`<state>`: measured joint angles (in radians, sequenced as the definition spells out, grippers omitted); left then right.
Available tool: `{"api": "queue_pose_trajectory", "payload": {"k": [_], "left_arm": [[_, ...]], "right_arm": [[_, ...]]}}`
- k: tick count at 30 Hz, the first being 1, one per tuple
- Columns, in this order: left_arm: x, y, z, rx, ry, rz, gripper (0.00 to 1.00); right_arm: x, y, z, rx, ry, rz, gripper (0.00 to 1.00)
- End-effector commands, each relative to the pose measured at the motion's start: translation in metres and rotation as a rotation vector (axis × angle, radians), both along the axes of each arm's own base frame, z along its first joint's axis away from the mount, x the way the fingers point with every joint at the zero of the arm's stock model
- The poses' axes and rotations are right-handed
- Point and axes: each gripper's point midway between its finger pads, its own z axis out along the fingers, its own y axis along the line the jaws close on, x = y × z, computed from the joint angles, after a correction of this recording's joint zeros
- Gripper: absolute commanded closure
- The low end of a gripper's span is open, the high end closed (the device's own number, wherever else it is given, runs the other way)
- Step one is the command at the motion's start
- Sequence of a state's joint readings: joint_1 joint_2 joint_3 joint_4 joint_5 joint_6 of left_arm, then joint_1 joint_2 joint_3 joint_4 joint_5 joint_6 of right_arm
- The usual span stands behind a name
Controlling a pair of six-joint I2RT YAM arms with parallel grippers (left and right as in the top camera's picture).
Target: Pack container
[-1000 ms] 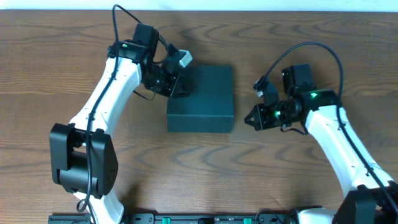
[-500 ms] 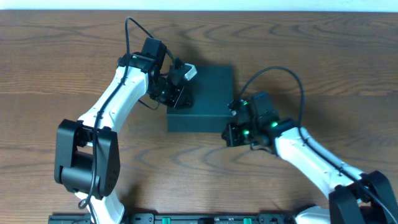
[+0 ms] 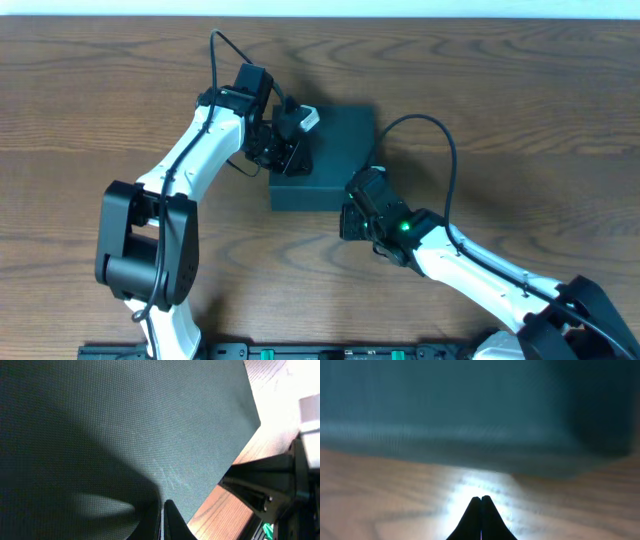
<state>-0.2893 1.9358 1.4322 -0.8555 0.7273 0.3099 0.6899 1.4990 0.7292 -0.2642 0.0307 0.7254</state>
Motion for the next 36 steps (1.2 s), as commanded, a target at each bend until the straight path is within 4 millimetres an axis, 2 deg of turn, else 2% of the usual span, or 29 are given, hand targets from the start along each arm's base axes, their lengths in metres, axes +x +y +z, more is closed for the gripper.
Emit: {"api": "queue_pose_trajectory", "payload": {"k": [1,7,15,23,26,30,33,36], "left_arm": [[-0.001,0.003,-0.020,0.039,0.038,0.008,0.94],[-0.001,0.003,-0.020,0.040,0.039,0.008,0.94],[-0.002,0.003,-0.020,0.041,0.043,0.008,0.94],[-0.003,0.003,-0.020,0.042,0.046,0.008,0.94],[-0.003,0.003,-0.020,0.042,0.047,0.009,0.94],[0.002,0.003,-0.016,0.039,0.046,0.029,0.94],[0.012,0.003,-0.006,0.031,0.035,0.060,0.94],[0.025,0.001,0.013,0.006,0.006,0.073,0.94]], "right_arm": [[0.009,-0.004,-0.001,-0.020,-0.043,-0.066,0.98],[0.020,0.000,-0.009,-0.001,-0.060,-0.122,0.98],[0.029,0.008,-0.037,0.036,-0.029,-0.197,0.98],[0.031,0.017,-0.031,0.067,-0.045,-0.154,0.98],[0.029,0.025,-0.014,0.095,-0.066,-0.065,0.98],[0.042,0.018,0.034,0.135,-0.192,-0.035,0.98],[0.058,0.000,0.074,0.170,-0.296,-0.070,0.98],[0.073,-0.028,0.111,0.202,-0.394,-0.135,0.98]]}}
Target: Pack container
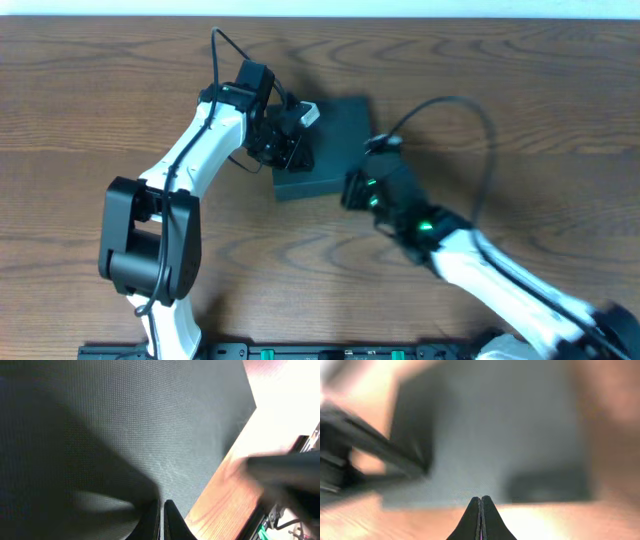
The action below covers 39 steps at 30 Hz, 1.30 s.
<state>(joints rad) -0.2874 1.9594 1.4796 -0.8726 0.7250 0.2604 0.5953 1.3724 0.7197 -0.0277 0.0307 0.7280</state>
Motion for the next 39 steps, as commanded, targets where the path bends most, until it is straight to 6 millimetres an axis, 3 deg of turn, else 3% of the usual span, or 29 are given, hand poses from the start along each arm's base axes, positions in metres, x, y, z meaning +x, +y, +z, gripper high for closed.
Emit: {"api": "queue_pose_trajectory", "payload": {"k": [1,5,9,11,14,17,22,27,32,39], "left_arm": [[0.022,0.003,0.018,-0.002,-0.032,0.040,0.94],[0.047,0.005,0.054,-0.030,-0.113,0.082,0.94],[0.067,0.012,0.085,-0.054,-0.187,0.124,0.94],[0.076,0.022,0.088,-0.023,-0.206,0.169,0.94],[0.096,0.067,0.072,0.160,-0.186,0.382,0.94],[0.106,0.101,0.067,0.208,-0.169,0.497,0.94],[0.116,0.139,0.059,0.194,-0.093,0.690,0.94],[0.102,0.142,0.029,0.188,0.008,0.738,0.94],[0.093,0.137,0.014,0.182,0.056,0.748,0.94],[0.094,0.137,0.014,0.181,0.051,0.749,0.94]], "right_arm": [[0.019,-0.035,0.041,-0.003,-0.126,-0.072,0.98],[0.031,-0.073,0.063,-0.013,-0.191,-0.152,0.99],[0.034,-0.096,0.054,-0.044,-0.155,-0.204,0.98],[0.032,-0.104,0.044,-0.064,-0.115,-0.220,0.98],[0.030,-0.113,0.024,-0.094,-0.048,-0.237,0.98],[0.031,-0.117,0.005,-0.113,0.009,-0.243,0.98],[0.038,-0.101,-0.034,-0.074,0.099,-0.175,0.98],[0.040,-0.077,-0.054,0.004,0.144,-0.079,0.98],[0.028,-0.053,-0.052,0.105,0.186,0.039,0.98],[0.016,-0.035,-0.045,0.190,0.215,0.134,0.98]]}}
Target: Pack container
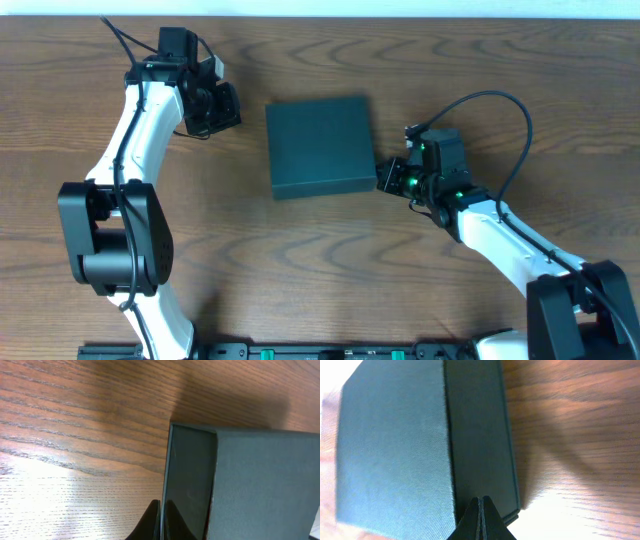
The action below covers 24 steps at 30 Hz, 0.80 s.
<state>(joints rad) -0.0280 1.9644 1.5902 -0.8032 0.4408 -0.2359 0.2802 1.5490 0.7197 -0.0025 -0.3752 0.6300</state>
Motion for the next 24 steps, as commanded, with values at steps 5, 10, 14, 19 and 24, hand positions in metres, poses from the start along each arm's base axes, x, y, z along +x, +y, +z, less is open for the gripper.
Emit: {"api": "queue_pose_trajectory", "payload": {"k": [5,10,14,19,24], "left_arm": [[0.002,0.000,0.004,-0.008,-0.010,0.011,0.94],[0.001,0.000,0.004,-0.008,-0.010,0.011,0.94],[0.002,0.003,0.018,-0.009,-0.038,0.018,0.94],[0.002,0.016,0.064,0.002,-0.161,0.024,0.94],[-0.003,0.027,0.116,0.059,-0.319,0.007,0.94]], "right_arm": [[-0.009,0.015,0.008,0.076,0.010,0.089,0.98],[0.004,-0.005,0.000,-0.038,-0.031,0.010,0.98],[0.018,-0.028,0.000,-0.134,-0.078,-0.051,0.98],[0.032,-0.049,0.023,-0.188,-0.124,-0.075,0.98],[0.039,-0.080,0.051,-0.343,-0.165,-0.099,0.98]]}}
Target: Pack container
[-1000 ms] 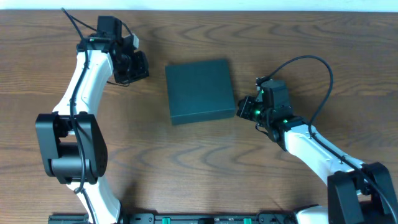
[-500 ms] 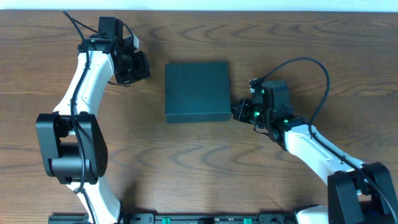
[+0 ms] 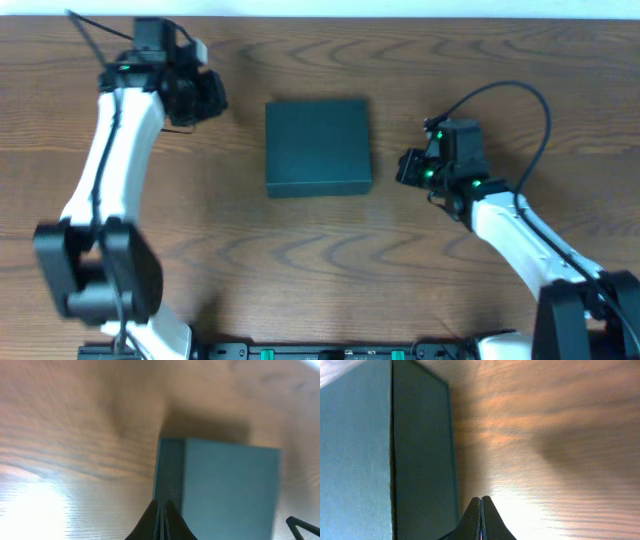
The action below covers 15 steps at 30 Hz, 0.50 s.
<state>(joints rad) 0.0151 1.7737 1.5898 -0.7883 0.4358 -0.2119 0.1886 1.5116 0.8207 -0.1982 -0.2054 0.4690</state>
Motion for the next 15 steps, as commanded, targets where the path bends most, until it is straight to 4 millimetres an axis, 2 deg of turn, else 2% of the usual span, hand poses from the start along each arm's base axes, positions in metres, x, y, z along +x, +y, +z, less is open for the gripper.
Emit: {"api": "queue_pose_trajectory", "payload": {"k": [1,4,9,10,11,12,13,14,15], "left_arm": [[-0.005,0.009,0.043,0.065,-0.130,-0.011,0.94],[-0.015,0.011,0.070,0.080,-0.193,-0.006,0.94],[-0.039,0.010,0.108,0.082,-0.269,-0.003,0.94],[-0.044,0.010,0.117,0.083,-0.291,-0.002,0.94],[-0.048,0.010,0.125,0.083,-0.312,-0.001,0.94],[-0.052,0.010,0.132,0.083,-0.332,0.000,0.87],[-0.056,0.010,0.139,0.082,-0.350,0.001,0.64],[-0.059,0.010,0.145,0.081,-0.367,0.005,0.30],[-0.063,0.010,0.151,0.082,-0.382,0.005,0.05]], "right_arm": [[0.018,-0.026,0.042,-0.155,-0.123,-0.001,0.98],[0.014,-0.034,0.065,-0.233,-0.141,0.028,0.98],[0.006,-0.036,0.107,-0.280,-0.220,0.085,0.98],[0.004,-0.036,0.120,-0.278,-0.250,0.083,0.93],[0.002,-0.036,0.129,-0.273,-0.275,0.080,0.82],[0.000,-0.035,0.138,-0.266,-0.302,0.080,0.66],[-0.002,-0.035,0.147,-0.263,-0.326,0.076,0.50],[-0.005,-0.036,0.155,-0.260,-0.349,0.073,0.36],[-0.008,-0.036,0.162,-0.258,-0.369,0.070,0.23]]}}
